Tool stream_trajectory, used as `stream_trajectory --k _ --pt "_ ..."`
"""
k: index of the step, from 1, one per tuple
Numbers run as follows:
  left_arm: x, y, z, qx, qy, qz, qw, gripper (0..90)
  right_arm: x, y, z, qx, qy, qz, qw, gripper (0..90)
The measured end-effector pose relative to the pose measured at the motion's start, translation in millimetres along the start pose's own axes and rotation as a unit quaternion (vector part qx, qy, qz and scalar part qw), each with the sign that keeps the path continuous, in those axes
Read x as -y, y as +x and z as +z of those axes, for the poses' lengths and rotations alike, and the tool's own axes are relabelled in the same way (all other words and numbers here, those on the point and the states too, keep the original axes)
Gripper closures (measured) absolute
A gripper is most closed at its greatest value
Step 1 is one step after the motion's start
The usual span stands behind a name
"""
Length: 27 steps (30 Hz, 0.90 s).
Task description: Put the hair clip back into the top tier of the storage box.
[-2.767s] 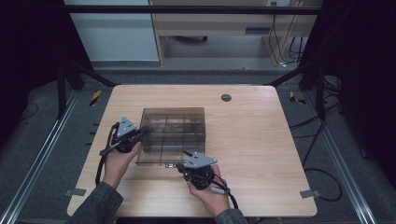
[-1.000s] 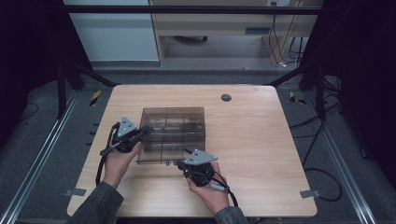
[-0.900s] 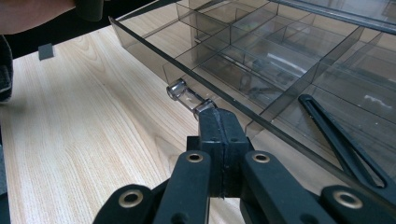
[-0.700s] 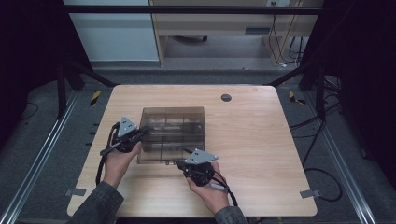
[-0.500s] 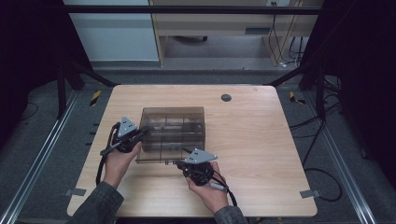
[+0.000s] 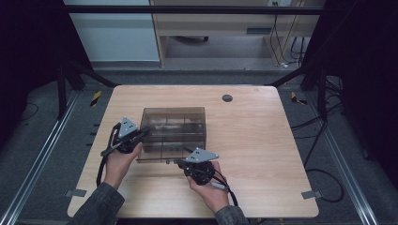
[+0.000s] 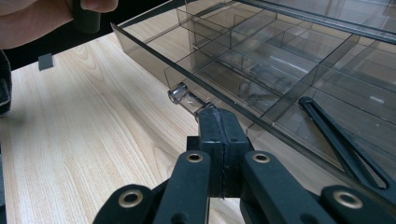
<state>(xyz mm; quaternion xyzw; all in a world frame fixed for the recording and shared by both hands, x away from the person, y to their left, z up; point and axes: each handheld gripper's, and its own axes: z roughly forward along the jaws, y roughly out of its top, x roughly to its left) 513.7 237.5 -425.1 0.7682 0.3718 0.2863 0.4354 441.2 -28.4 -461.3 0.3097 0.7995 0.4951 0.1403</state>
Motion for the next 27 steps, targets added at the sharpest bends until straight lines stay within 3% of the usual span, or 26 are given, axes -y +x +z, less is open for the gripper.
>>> stream_trajectory --k 27 --pt "0.1 0.3 0.1 0.0 0.0 -0.001 1.0 88.1 -2.2 -4.6 2.5 0.004 -0.002 0.002 1.0 90.0"
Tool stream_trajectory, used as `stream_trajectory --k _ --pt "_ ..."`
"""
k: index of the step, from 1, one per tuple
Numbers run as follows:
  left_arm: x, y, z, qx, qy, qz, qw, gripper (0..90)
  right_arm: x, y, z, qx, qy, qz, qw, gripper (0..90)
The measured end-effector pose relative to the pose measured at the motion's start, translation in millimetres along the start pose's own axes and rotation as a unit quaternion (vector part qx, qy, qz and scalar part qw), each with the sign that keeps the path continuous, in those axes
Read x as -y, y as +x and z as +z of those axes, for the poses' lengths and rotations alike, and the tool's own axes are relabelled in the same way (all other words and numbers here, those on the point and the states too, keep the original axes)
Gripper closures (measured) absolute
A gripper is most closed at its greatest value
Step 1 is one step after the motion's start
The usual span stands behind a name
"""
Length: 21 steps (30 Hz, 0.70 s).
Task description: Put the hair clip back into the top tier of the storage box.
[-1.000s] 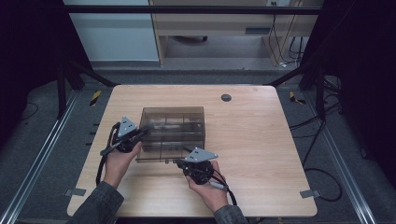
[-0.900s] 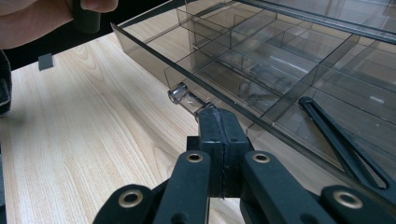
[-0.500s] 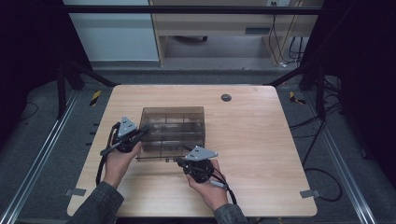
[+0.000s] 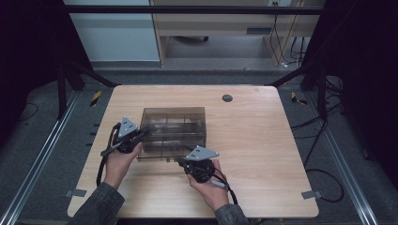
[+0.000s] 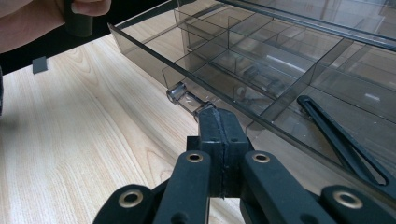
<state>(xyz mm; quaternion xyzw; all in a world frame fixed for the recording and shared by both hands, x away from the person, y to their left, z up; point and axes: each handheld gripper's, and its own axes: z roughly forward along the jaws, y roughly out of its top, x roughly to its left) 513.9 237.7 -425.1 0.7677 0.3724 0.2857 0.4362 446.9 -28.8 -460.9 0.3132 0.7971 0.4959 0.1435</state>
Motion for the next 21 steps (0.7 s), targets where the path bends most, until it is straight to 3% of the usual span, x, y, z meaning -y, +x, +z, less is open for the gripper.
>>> stream_trajectory --k 21 --pt "-0.5 -0.2 -0.1 -0.001 0.003 0.002 1.0 88.1 -9.6 -11.3 8.9 0.015 0.005 0.001 0.9999 90.0"
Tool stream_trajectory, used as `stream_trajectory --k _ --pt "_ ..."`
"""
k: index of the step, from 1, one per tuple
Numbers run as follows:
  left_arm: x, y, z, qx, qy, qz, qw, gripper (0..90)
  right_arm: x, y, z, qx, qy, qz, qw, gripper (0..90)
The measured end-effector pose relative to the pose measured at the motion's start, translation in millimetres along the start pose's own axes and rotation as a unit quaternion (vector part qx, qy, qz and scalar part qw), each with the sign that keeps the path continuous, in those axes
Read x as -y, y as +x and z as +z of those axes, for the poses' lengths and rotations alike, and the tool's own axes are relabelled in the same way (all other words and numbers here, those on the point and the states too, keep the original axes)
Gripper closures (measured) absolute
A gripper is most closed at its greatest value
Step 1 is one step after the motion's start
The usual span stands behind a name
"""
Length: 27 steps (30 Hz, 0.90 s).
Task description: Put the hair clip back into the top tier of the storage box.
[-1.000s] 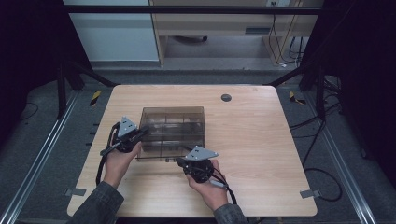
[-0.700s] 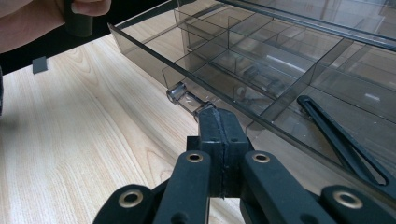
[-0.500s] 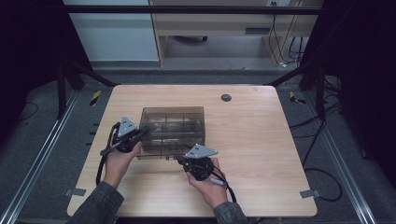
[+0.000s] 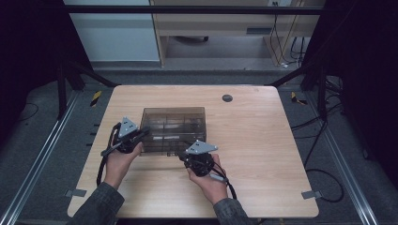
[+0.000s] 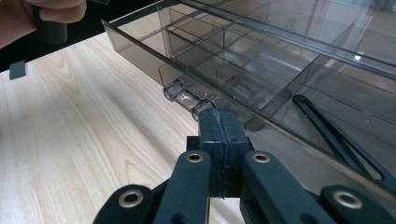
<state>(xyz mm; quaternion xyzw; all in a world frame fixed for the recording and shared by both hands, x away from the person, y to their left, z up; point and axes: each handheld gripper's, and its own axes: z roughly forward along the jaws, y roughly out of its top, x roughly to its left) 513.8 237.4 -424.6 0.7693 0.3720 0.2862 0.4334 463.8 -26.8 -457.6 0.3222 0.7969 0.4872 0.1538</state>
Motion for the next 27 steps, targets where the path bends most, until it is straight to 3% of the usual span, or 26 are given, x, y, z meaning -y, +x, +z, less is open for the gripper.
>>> stream_trajectory --k 27 --pt "0.3 0.1 0.0 0.001 -0.001 -0.001 1.0 88.1 -5.4 -11.7 11.8 0.01 0.003 0.007 0.9999 90.0"
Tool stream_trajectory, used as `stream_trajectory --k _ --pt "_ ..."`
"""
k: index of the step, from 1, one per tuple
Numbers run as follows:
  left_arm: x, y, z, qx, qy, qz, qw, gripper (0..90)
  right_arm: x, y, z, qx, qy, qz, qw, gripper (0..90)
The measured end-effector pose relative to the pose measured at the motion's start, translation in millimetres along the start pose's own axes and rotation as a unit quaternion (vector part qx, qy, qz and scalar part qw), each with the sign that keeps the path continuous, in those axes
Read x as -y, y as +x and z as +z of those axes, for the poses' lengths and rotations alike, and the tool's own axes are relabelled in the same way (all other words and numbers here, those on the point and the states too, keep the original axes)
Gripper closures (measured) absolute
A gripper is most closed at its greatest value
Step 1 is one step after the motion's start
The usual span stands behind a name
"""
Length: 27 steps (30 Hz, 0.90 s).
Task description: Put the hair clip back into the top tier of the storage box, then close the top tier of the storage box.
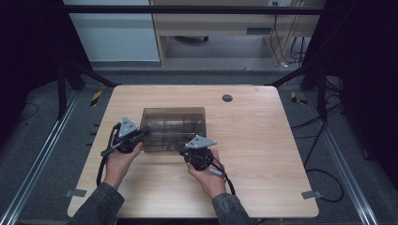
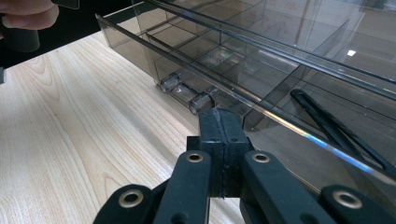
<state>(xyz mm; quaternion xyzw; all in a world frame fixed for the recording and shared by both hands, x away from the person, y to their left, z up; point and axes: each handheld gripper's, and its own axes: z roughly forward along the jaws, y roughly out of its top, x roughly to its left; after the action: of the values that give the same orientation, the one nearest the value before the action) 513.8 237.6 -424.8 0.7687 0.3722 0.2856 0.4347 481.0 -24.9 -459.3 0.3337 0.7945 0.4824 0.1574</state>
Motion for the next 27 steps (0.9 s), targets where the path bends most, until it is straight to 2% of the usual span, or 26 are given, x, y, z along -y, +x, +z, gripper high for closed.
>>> stream_trajectory --k 27 --pt "0.3 -0.4 -0.2 -0.001 -0.001 0.001 1.0 88.1 -3.1 -5.6 4.1 0.009 0.003 0.002 1.0 90.0"
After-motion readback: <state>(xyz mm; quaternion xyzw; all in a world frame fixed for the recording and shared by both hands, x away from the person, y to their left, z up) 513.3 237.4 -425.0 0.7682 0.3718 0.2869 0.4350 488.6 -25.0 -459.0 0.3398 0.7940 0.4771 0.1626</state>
